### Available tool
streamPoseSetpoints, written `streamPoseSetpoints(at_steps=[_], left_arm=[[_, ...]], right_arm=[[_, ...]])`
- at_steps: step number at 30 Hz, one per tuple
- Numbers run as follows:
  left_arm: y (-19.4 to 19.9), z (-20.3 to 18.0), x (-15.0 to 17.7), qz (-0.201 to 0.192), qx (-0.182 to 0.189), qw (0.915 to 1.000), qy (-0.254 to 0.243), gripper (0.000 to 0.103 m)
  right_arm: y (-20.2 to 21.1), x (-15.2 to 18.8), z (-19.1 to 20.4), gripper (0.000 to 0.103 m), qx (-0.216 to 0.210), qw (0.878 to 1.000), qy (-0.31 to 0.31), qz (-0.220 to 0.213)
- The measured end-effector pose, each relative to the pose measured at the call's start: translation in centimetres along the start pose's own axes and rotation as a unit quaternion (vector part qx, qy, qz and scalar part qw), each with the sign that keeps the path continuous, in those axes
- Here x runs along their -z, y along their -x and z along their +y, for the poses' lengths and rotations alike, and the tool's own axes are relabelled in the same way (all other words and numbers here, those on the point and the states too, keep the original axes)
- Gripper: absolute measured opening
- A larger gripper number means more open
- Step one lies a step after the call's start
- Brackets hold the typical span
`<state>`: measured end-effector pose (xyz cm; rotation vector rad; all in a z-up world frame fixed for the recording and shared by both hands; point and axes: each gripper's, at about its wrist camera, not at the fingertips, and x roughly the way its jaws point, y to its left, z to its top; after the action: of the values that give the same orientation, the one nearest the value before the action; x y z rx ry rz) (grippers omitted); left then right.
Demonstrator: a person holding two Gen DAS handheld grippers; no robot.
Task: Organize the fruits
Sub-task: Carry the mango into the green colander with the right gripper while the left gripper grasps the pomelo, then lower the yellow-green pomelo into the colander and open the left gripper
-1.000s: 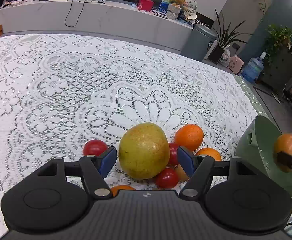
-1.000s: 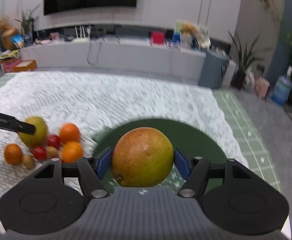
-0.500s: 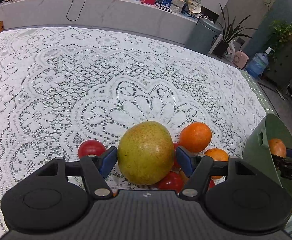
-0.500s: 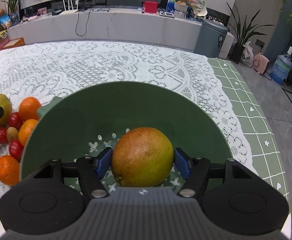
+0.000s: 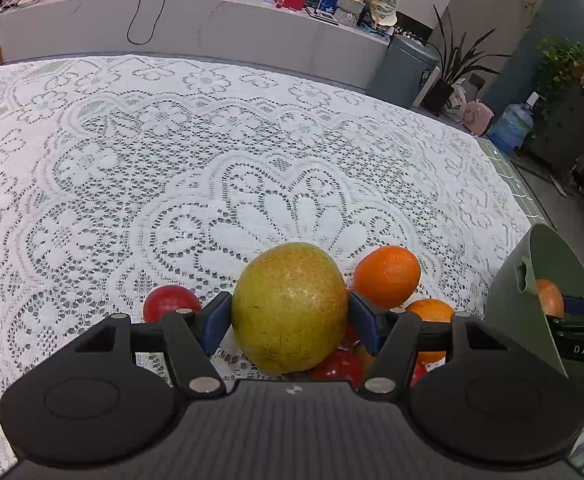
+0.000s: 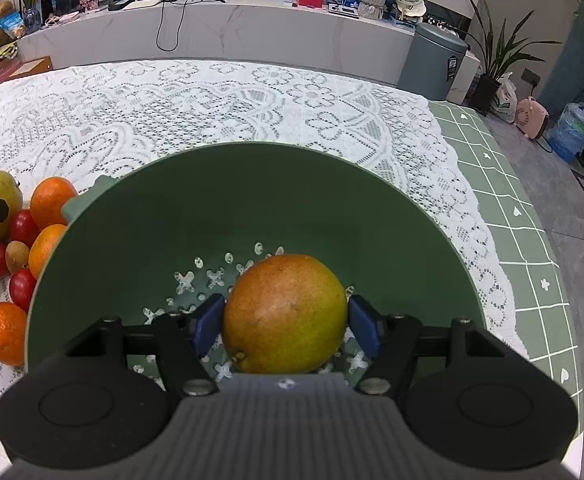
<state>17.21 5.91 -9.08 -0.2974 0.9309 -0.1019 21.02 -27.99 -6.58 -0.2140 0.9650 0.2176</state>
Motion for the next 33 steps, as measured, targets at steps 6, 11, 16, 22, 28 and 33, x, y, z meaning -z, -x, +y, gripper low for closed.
streamPoseSetpoints(at_steps=[6, 11, 16, 22, 28, 33], left_arm=[[0.1, -0.3, 0.3, -0.01, -0.008, 0.9999, -0.001, 0.072], [0.3, -0.2, 0.4, -0.012, -0.007, 0.9999, 0.007, 0.072], [1.1, -0.2, 0.4, -0.023, -0.006, 0.9996, 0.014, 0.072], [3.3, -1.4, 0.0, -0.046, 0.007, 0.9989, 0.007, 0.072], [5.9, -4.5, -0.8, -0.059, 0.036, 0.9974, -0.021, 0.072], [7.2, -9.0, -1.2, -0.058, 0.074, 0.9929, -0.072, 0.072]], right_arm=[[0.9, 0.3, 0.6, 0.086, 0.029, 0.999, 0.018, -0.02], [2.6, 0.8, 1.0, 0.09, 0.044, 0.997, 0.023, -0.052], [5.0, 1.6, 1.2, 0.091, 0.048, 0.995, 0.005, -0.09], [7.1, 2.8, 0.8, 0.091, 0.035, 0.992, -0.029, -0.119], [8.4, 3.4, 0.3, 0.091, 0.034, 0.988, -0.042, -0.142], [9.0, 3.8, -0.4, 0.091, 0.024, 0.987, -0.048, -0.148]])
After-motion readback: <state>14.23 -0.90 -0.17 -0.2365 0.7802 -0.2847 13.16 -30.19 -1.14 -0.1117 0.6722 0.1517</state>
